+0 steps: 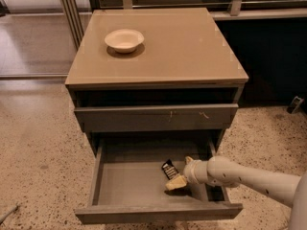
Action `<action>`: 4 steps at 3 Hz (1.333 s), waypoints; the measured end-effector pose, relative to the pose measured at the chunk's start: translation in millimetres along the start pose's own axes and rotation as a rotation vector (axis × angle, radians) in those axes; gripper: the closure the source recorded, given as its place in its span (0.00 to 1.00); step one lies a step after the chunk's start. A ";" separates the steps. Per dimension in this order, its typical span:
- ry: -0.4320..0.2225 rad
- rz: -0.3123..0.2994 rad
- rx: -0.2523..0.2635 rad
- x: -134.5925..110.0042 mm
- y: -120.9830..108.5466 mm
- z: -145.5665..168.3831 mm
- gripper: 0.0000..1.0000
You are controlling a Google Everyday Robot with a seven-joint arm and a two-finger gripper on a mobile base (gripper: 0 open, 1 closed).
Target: Pick rxbar chocolate from middle drawer and place on counter
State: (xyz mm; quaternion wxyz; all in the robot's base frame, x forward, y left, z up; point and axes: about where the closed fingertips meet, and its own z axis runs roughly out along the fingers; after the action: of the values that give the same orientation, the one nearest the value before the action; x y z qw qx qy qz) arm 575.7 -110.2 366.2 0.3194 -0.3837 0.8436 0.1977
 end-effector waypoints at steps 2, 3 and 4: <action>0.016 -0.064 0.002 2.4 3.3 15.2 0.08; 0.022 -0.081 0.002 3.7 4.2 18.2 0.17; 0.023 -0.082 0.001 4.2 4.2 18.6 0.35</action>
Offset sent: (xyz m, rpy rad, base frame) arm 0.0035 0.0108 -0.0163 -0.0678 -0.0512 0.0708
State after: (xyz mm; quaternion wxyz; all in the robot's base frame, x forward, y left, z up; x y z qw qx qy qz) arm 577.6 -99.0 350.3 0.3175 -0.4200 0.8310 0.1794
